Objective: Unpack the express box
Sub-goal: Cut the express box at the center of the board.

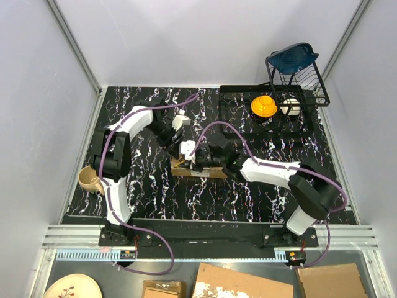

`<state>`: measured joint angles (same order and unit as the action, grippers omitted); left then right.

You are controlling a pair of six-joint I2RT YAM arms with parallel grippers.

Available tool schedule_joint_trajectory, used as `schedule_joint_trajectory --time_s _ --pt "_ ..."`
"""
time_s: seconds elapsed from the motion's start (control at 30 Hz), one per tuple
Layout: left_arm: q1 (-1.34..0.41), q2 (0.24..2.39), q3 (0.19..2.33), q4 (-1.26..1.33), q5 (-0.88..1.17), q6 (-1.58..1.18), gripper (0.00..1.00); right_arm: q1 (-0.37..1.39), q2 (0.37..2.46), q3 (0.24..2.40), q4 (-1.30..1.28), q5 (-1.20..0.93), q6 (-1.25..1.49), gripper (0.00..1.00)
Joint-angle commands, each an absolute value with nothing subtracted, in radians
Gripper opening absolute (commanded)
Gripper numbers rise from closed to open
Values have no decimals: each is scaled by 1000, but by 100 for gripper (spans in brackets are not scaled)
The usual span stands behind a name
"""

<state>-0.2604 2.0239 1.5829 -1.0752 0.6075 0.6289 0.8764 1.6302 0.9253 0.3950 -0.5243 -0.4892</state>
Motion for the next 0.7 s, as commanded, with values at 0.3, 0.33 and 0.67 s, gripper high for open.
schedule_joint_trajectory --time_s 0.3,0.33,0.67 --pt "-256 2045 1542 -966 515 710 73 861 1675 977 436 -572 -483 0" --pt "-258 2043 1542 -968 517 710 73 859 1677 979 436 -574 -480 0" --pt "-258 2042 1540 -953 528 701 73 859 1710 1005 408 -604 -451 0"
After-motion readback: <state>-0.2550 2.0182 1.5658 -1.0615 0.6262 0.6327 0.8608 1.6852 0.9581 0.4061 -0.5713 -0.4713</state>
